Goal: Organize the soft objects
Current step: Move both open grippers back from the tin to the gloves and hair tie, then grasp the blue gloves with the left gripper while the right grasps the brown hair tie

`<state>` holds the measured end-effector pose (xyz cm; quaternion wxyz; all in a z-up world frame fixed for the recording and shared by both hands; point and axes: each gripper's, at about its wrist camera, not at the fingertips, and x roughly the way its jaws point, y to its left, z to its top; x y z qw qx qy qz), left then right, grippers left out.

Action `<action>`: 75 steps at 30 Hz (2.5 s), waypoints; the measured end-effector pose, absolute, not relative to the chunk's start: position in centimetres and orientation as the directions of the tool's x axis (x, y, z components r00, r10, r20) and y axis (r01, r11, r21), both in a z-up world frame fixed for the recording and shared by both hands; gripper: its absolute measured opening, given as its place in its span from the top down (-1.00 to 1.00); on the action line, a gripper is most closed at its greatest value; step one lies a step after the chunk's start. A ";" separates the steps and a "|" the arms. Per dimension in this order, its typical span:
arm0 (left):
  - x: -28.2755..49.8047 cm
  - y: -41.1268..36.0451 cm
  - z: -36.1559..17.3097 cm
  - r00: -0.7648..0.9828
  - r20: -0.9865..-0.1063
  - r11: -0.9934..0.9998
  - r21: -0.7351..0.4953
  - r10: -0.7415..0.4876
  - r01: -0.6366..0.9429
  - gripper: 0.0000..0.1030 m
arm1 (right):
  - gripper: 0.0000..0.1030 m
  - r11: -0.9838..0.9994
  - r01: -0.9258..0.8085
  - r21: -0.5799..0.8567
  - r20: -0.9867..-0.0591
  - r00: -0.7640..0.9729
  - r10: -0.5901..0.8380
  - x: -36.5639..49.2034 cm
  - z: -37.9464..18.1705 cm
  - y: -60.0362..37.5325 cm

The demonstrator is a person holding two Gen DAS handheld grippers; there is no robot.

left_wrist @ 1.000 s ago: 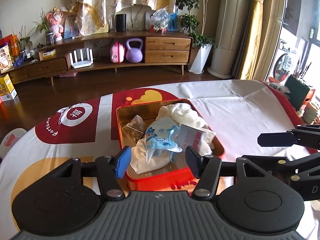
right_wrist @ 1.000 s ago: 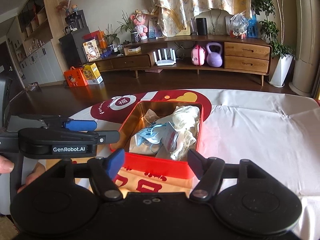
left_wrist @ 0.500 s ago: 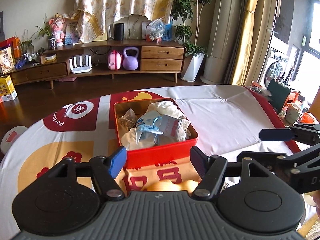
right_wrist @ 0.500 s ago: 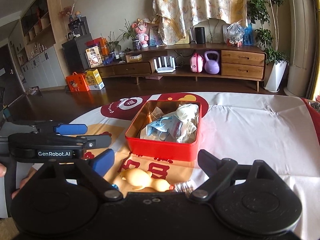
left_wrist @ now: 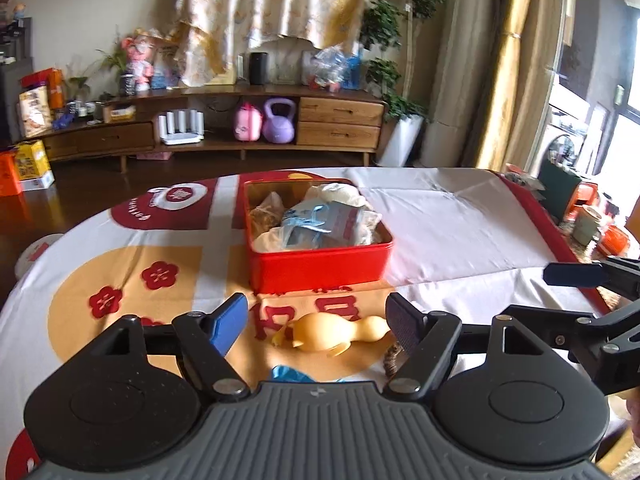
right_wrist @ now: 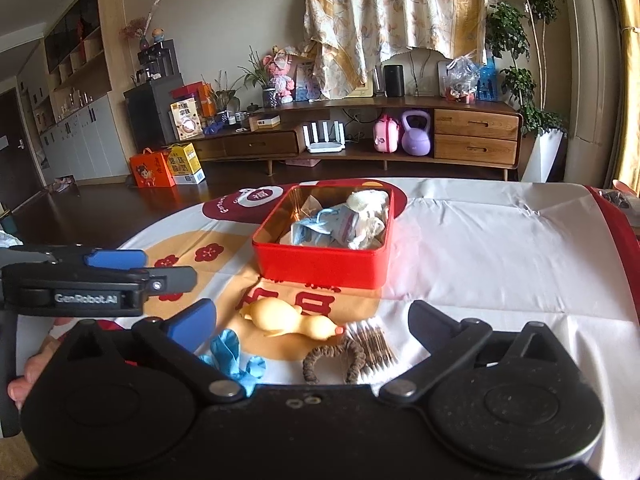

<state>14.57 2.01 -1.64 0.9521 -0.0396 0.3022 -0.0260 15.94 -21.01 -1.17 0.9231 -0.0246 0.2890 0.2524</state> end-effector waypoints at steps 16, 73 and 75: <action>12.0 1.2 -6.5 0.776 -0.627 0.992 -0.124 -0.069 -0.012 -0.65 | -0.98 0.897 -0.433 0.087 -0.582 0.709 0.399 15.2 -5.4 -21.7; 13.6 -0.5 -12.1 0.678 -0.731 0.996 -0.082 -0.078 0.026 0.83 | 0.88 0.904 -0.381 0.195 -0.645 0.644 0.411 17.6 -8.8 -20.5; 13.5 -0.2 -11.6 0.686 -0.723 0.995 -0.096 -0.085 0.022 0.84 | 0.88 0.900 -0.387 0.199 -0.634 0.650 0.420 17.2 -8.3 -20.6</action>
